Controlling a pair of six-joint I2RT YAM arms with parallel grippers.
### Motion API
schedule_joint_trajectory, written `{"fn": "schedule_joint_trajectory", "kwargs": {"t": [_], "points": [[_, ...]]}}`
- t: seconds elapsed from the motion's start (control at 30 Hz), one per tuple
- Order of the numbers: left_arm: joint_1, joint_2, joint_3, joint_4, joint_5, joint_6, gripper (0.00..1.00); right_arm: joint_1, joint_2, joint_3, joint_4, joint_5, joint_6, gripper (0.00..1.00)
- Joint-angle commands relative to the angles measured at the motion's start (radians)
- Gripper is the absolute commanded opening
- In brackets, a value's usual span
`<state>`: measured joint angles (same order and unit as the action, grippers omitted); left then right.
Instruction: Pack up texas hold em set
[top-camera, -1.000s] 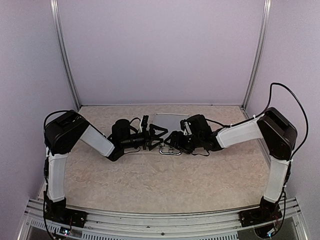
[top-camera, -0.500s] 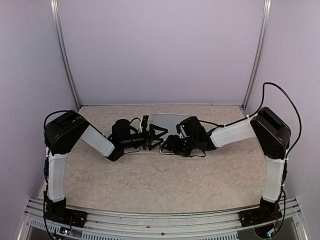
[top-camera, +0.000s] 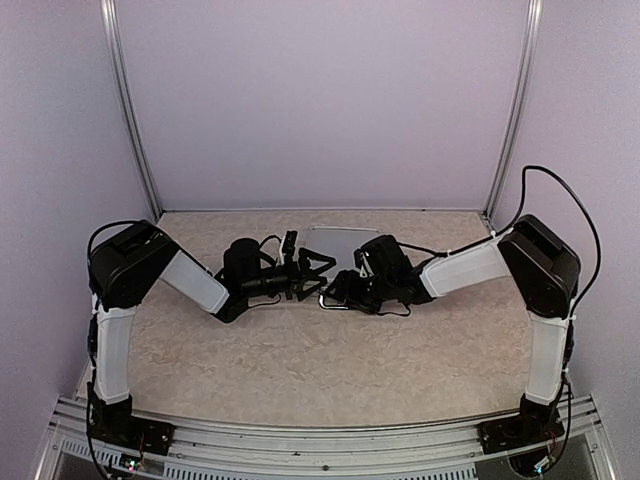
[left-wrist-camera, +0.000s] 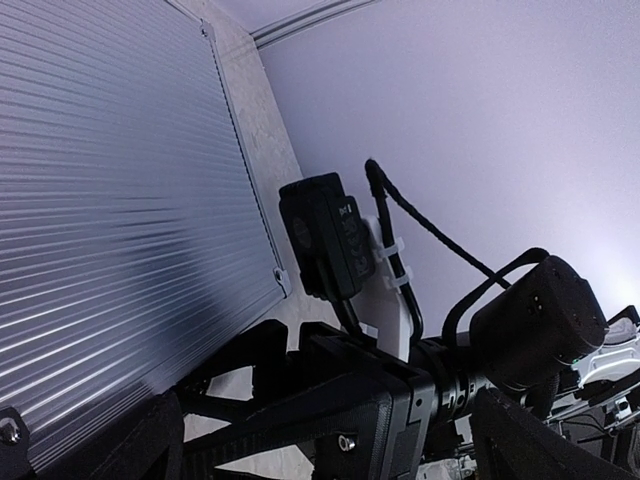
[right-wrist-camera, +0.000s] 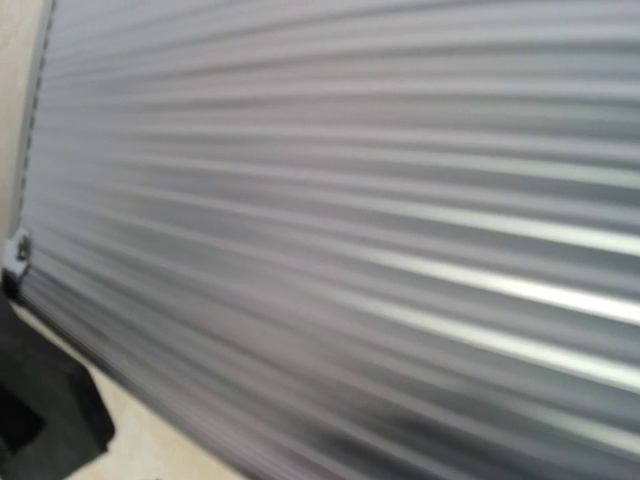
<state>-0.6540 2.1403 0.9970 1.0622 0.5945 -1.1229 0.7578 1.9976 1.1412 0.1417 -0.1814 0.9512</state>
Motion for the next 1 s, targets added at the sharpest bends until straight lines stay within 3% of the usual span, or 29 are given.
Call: {"fn": "schedule_joint_trajectory", "kwargs": {"t": [0.0,0.47,0.53,0.97], "points": [[-0.002,0.023,-0.019,-0.012,0.0,-0.015,0.99,0.005,-0.018,-0.055,0.008,-0.027,0.067,0.66],[0.002,0.015,-0.041,0.006,0.0,-0.019,0.99,-0.005,0.014,-0.109,0.052,-0.049,0.138,0.43],[0.002,0.016,-0.041,0.008,-0.001,-0.021,0.99,-0.011,0.013,-0.119,0.058,-0.052,0.156,0.35],[0.004,0.018,-0.047,0.018,0.0,-0.025,0.99,-0.029,0.009,-0.166,0.132,-0.094,0.23,0.28]]}}
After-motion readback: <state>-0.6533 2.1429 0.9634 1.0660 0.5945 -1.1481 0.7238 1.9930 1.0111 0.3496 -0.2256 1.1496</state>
